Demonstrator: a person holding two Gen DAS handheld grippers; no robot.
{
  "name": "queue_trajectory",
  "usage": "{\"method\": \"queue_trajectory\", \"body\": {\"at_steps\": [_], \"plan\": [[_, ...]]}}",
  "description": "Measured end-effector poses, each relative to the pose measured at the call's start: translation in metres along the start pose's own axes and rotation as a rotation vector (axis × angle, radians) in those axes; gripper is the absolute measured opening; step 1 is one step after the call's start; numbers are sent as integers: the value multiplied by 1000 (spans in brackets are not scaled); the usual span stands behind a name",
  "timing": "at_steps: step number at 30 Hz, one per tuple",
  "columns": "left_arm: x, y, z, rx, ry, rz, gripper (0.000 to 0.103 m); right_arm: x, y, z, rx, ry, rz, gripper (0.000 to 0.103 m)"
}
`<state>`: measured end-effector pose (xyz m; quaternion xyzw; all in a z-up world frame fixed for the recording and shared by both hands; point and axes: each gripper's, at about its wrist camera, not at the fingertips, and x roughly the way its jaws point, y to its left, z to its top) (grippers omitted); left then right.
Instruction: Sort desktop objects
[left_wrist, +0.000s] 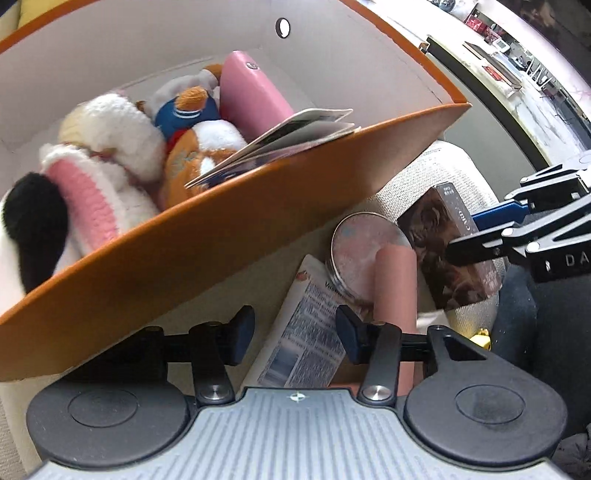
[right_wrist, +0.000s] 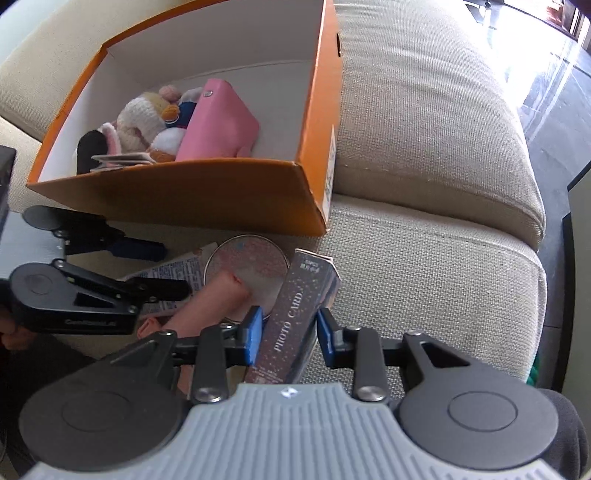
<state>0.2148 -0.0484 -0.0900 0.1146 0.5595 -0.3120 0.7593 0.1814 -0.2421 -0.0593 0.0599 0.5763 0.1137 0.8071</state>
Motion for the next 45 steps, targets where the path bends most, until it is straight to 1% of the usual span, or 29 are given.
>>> {"method": "queue_trajectory", "body": {"at_steps": [5,7,8,10,12,13,15,18,21,24,27,28,30,32,39,45], "plan": [[9,-8,8,41,32,-2,65,3,-1,0,2,-5,18,36],[11,-14,9,57,42,9,65,4,-1,0,5,-11,24,36],[11,-17,9,70,43,13,62,5,-1,-1,9,-14,28,36],[10,-23,7,94,37,39,60,4,-3,-2,20,-20,36,36],[5,-26,3,107,10,77,46,0,-4,-4,30,-28,42,35],[1,-26,1,100,-3,83,43,-2,-6,-5,32,-31,43,33],[-9,-26,-3,82,-22,85,31,-3,-8,-5,37,-40,41,31],[-25,-29,-13,83,-60,87,22,-6,-9,-8,39,-52,35,30],[-39,-36,-26,111,-87,129,18,-9,-9,-12,36,-67,34,29],[-55,-42,-38,122,-102,139,17,-14,-9,-14,26,-79,41,28],[-62,-44,-50,108,-89,153,17,-15,-7,-16,8,-73,30,28],[-63,-45,-54,97,-80,159,17,-14,-7,-17,8,-66,27,27],[-70,-45,-63,80,-100,154,16,-11,-7,-21,9,-48,23,27],[-78,-45,-70,55,-107,147,17,-10,-6,-23,-1,-54,19,28],[-99,-49,-86,-11,-78,216,16,-10,-4,-28,-5,-60,13,28],[-112,-45,-111,-99,-82,239,16,-7,-4,-28,-7,-55,21,28]]}}
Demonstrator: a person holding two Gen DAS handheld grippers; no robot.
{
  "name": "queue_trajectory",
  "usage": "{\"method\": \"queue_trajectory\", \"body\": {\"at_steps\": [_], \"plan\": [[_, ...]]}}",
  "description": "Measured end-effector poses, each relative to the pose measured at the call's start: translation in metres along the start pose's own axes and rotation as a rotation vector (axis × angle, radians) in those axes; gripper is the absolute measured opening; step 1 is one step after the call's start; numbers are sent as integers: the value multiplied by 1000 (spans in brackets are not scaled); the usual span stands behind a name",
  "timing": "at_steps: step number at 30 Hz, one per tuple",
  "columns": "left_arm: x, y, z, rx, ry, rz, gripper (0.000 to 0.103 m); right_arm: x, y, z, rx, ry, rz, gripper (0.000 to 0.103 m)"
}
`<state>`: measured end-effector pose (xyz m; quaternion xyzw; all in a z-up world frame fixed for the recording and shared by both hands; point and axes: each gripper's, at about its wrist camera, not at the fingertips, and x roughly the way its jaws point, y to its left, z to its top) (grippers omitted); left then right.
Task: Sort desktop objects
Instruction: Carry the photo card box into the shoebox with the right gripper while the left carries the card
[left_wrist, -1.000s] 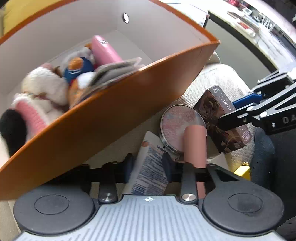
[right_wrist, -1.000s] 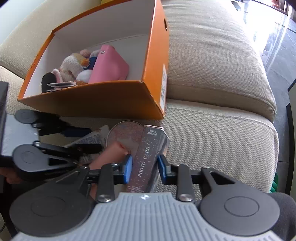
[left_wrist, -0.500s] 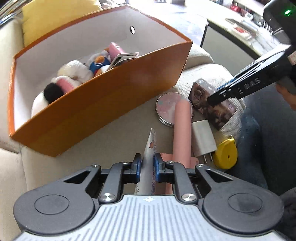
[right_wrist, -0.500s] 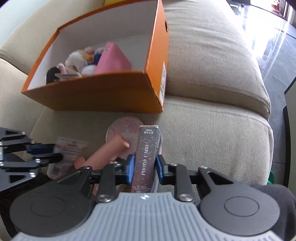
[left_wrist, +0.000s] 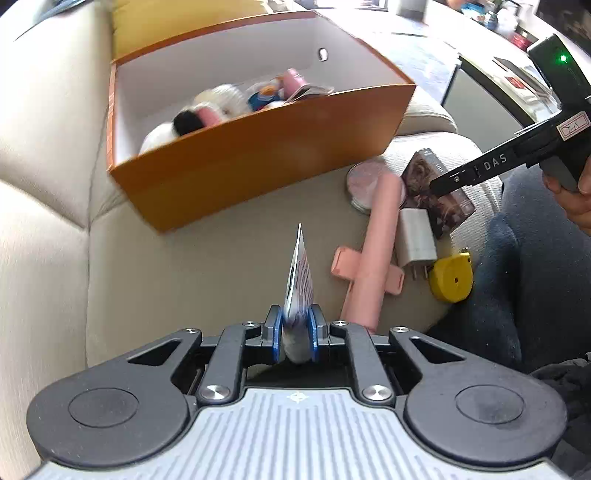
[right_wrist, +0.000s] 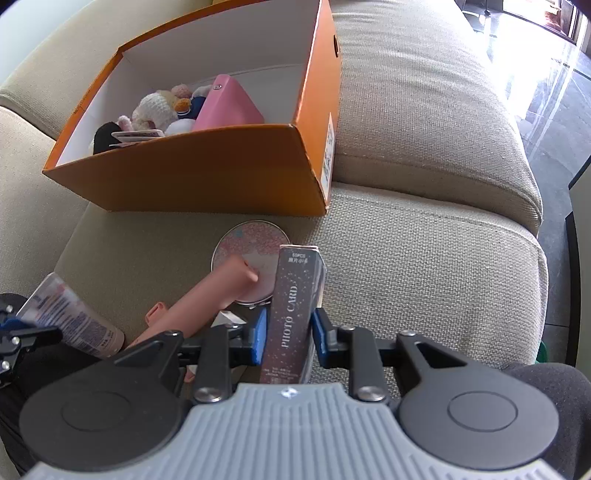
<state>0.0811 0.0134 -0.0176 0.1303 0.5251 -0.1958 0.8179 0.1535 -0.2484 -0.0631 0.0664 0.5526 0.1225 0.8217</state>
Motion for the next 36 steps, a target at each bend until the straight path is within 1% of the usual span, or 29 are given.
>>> {"method": "queue_trajectory", "body": {"at_steps": [6,9,13,16,20,24,27,30,32,34,36], "plan": [[-8,6,-12,-56,-2,-8,16,-4,-1,-1,4,-12,1,27],[-13,9,-18,-99,-46,-3,14,-12,-3,-2,13,-36,0,26],[-24,8,-13,-112,-111,-5,14,-25,-2,2,4,-59,2,25],[-34,7,-3,-114,-163,-12,14,-39,4,5,-17,-90,-11,25],[-51,6,14,-121,-244,-35,14,-67,11,13,-41,-142,-1,25],[-68,10,34,-135,-324,-67,14,-95,22,30,-78,-197,-1,25],[-77,11,51,-143,-379,-68,14,-109,32,48,-110,-234,1,25],[-82,15,69,-159,-419,-79,14,-115,41,69,-132,-261,2,25],[-81,18,80,-171,-436,-80,13,-115,46,82,-132,-262,16,25],[-76,23,90,-185,-443,-83,13,-111,50,94,-134,-255,25,25],[-69,26,98,-187,-442,-93,13,-103,57,103,-151,-252,8,25]]}}
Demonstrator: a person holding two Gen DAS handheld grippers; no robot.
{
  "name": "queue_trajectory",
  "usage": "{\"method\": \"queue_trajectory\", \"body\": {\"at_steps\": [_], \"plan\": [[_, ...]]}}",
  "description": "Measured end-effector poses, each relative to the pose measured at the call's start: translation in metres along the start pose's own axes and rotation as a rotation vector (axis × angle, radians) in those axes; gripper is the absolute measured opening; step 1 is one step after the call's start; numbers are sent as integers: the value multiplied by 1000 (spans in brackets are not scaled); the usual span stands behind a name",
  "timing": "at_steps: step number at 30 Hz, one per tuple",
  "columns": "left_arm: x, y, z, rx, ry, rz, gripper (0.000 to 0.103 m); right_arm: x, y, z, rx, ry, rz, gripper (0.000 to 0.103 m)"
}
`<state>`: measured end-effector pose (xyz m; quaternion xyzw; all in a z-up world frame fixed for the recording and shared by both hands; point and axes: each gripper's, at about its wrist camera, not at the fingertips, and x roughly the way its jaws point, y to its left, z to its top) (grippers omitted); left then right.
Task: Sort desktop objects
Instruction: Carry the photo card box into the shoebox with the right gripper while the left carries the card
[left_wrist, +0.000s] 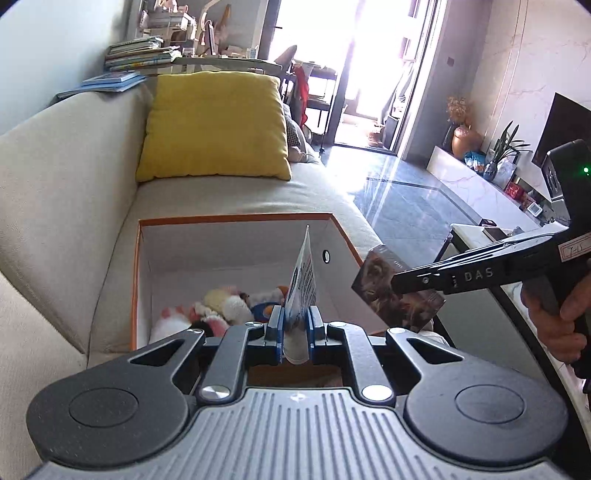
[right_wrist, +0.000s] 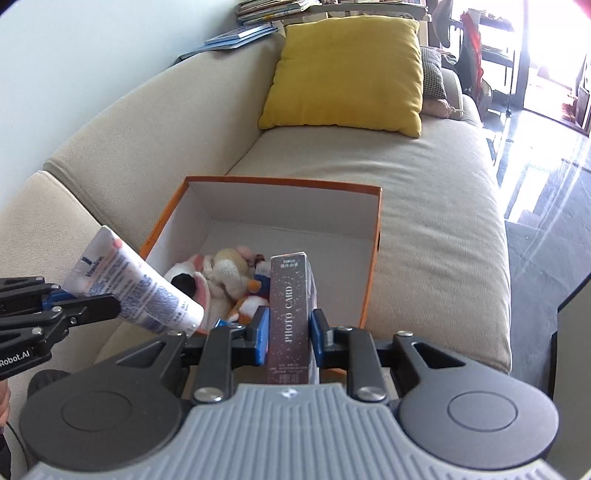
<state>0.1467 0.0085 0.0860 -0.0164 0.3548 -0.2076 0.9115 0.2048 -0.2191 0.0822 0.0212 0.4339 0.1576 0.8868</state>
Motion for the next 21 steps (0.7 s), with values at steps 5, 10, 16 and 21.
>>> {"method": "queue_trajectory", "body": {"at_steps": [5,10,16,21], "plan": [[15,17,2,-52,-6,-15,13,25,1,13,-8,24,-21,25],[30,27,2,-69,9,-15,13,51,-5,18,2,63,-53,25],[42,31,3,-82,17,-34,13,85,-14,13,33,140,-70,25],[49,34,5,-98,29,-46,13,107,-13,16,92,163,-89,25]]}}
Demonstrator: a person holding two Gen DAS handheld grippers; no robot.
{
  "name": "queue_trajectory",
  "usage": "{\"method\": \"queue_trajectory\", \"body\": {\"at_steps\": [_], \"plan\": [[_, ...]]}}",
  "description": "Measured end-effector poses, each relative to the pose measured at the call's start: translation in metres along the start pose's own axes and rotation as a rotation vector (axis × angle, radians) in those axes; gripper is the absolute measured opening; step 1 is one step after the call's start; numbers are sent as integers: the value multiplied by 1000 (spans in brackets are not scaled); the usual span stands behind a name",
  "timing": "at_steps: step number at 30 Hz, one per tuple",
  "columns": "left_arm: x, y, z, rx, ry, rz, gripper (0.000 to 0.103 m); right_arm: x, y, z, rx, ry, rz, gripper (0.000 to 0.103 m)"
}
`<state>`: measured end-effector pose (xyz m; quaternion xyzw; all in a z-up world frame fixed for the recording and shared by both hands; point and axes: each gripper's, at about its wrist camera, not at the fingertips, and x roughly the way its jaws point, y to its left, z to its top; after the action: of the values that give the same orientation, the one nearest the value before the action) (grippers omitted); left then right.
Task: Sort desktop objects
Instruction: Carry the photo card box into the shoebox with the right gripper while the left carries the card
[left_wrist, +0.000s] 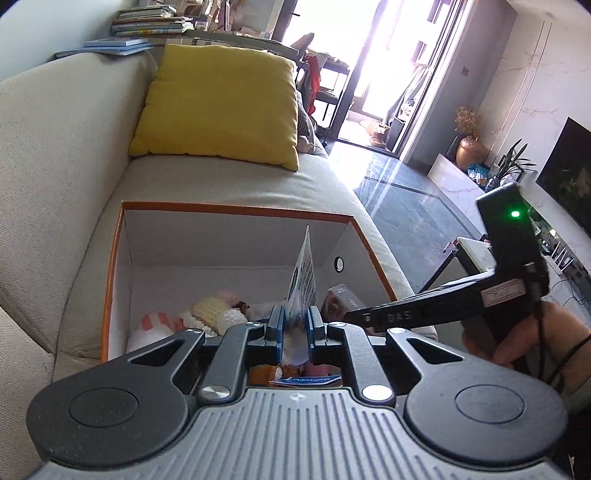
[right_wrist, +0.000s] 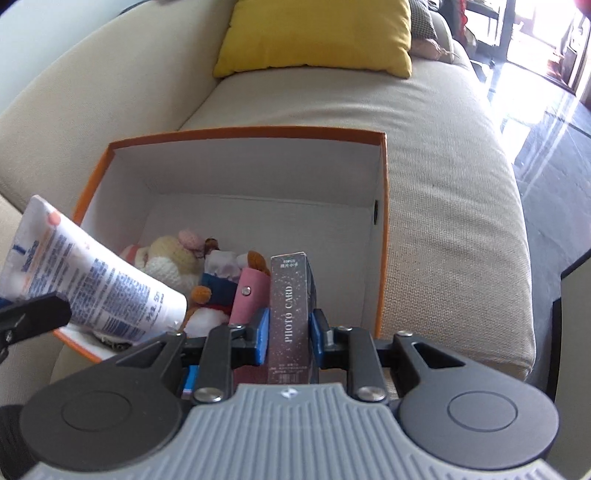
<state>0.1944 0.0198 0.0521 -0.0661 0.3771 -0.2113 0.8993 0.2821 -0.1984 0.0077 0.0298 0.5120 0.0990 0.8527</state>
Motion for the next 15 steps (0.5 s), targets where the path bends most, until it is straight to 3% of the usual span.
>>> {"method": "queue_trajectory", "body": {"at_steps": [9,15], "plan": [[4,4,0,-2,10,-16,13,30,8,-2,87,72,-26,25],[8,7,0,-15,13,-23,14,41,3,0,188,167,-23,26]]}}
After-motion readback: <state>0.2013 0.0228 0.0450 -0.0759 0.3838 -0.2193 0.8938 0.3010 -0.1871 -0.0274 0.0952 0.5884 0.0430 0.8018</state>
